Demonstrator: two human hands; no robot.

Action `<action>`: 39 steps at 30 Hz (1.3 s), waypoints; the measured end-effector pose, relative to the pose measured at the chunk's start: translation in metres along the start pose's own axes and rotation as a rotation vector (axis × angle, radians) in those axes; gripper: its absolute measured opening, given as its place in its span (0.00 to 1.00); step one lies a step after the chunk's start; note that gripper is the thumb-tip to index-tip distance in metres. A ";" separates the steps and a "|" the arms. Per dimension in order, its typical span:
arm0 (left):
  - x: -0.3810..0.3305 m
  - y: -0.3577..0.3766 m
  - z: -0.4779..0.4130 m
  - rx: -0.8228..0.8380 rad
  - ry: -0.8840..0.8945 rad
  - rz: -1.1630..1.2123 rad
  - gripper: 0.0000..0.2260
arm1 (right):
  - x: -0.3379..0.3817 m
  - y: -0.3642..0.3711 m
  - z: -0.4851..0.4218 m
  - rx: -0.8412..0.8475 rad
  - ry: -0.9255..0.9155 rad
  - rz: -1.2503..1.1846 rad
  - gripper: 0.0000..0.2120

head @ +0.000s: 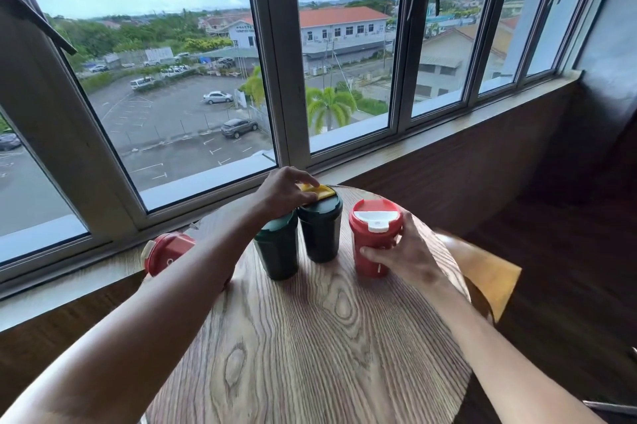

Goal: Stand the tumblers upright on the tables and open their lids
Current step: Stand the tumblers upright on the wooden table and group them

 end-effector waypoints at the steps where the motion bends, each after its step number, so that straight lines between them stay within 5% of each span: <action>1: 0.000 0.000 0.000 -0.001 -0.003 0.004 0.11 | 0.002 0.003 0.003 0.049 -0.007 -0.007 0.39; 8: 0.001 0.001 0.001 -0.005 -0.027 0.003 0.11 | 0.011 0.025 0.026 0.216 -0.050 -0.011 0.40; 39: -0.001 0.000 0.002 -0.013 -0.015 -0.019 0.12 | 0.016 0.036 0.021 0.392 -0.031 0.005 0.39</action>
Point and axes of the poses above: each hand's wrist, its own z-axis away from the middle knuckle, its own y-axis out of the palm, x = y × z, the point moved 5 cm from there along -z, towards the middle knuckle, and after that the axes turned 14 degrees about y, right-handed, at the moved point
